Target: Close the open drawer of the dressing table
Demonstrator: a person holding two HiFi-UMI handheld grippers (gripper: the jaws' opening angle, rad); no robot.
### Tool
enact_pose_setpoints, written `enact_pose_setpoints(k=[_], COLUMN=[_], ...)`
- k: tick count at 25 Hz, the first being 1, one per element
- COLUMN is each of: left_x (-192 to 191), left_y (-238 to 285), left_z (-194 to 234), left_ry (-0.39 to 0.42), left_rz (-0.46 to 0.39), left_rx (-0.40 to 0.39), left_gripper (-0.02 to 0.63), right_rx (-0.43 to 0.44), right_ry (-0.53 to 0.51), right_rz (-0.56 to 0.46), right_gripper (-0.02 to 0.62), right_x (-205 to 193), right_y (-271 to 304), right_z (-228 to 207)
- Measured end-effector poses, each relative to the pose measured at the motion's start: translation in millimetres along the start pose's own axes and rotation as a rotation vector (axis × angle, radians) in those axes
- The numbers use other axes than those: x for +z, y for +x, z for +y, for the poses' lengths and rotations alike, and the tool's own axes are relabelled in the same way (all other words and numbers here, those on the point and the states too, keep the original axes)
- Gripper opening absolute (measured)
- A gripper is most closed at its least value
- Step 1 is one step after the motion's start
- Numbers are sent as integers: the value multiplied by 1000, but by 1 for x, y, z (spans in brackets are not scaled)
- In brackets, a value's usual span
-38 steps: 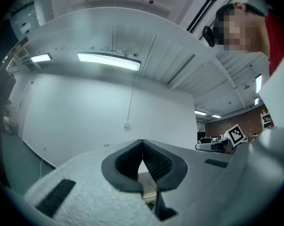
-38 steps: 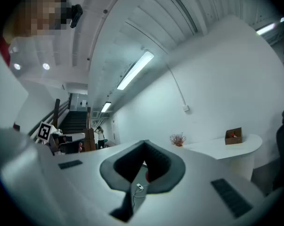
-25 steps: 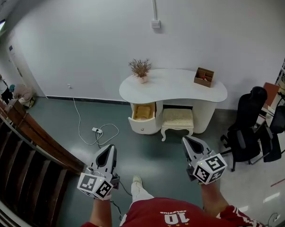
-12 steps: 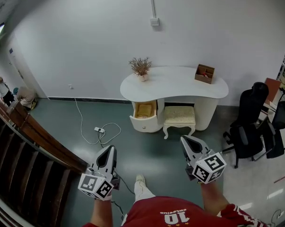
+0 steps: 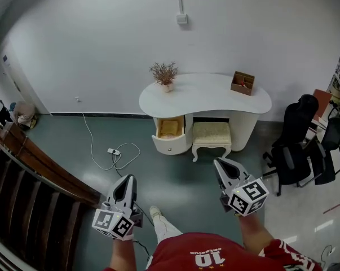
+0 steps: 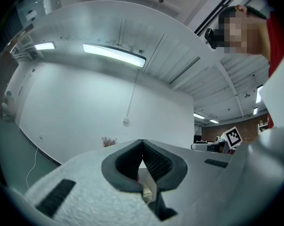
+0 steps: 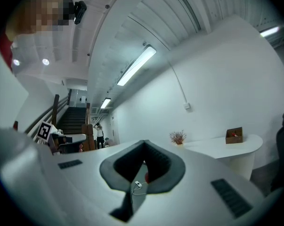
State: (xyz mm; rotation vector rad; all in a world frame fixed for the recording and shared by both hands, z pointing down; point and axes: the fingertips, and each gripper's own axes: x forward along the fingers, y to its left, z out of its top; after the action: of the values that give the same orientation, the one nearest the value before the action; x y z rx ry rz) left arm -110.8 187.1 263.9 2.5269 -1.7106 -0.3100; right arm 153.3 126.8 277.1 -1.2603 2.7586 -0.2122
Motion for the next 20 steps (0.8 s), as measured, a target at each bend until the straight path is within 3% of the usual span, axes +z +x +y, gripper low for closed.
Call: enact_pose_setpoints(k=[8,11,20], left_x=[6,15,42], left_y=[36,51,124], left_z=[58,87,199], left_ry=[6,16,18], left_rz=[18,19,26], left_rx=[-26,-36,-150], left_gripper=[0,0,0], right_rx=[-42,-59,-226], right_ry=[27,-11,-60], right_rz=[-10,-13,-77], right_gripper=[5,5,5], right_x=[-3,1,20], right_y=[61,95,196], right_z=[-3,-1,6])
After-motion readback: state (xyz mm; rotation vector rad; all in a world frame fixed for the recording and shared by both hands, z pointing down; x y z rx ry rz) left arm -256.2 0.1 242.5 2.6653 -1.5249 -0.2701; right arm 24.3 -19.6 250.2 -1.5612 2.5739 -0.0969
